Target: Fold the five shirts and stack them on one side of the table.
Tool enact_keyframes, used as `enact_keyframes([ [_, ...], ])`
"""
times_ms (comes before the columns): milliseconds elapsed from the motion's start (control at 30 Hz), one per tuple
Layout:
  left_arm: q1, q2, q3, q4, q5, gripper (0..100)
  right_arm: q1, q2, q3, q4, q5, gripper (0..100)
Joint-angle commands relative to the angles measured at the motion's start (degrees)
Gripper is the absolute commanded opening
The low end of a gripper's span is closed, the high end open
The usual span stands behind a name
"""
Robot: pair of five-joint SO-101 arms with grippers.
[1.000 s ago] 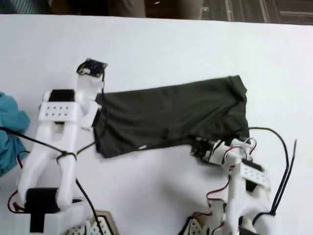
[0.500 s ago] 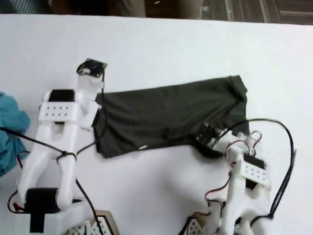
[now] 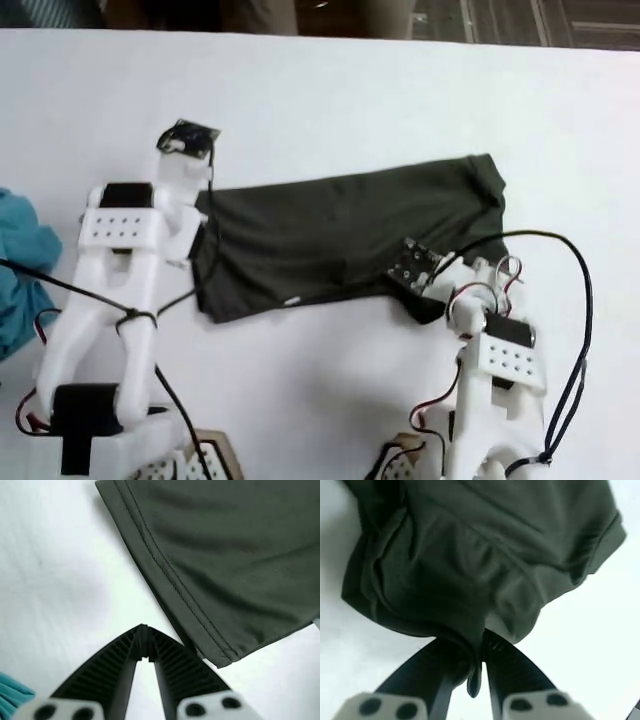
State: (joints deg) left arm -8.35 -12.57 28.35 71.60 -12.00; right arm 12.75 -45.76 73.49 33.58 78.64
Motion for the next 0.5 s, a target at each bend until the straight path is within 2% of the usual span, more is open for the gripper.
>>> enact_keyframes([
  [0,-0.1,-2.8,0.2,-0.7,0.1,3,-1.3,-1.2,-4.3,0.2,-0.5,2.0],
  [267,0.1,-2.6,-0.2,-2.7,0.4,3,-4.4,0.3,-9.3,0.6,-0.8,2.0],
  [467,-0.1,-2.5,0.4,-3.8,0.3,3,-4.5,15.3,-21.0,2.3,-1.8,1.9],
])
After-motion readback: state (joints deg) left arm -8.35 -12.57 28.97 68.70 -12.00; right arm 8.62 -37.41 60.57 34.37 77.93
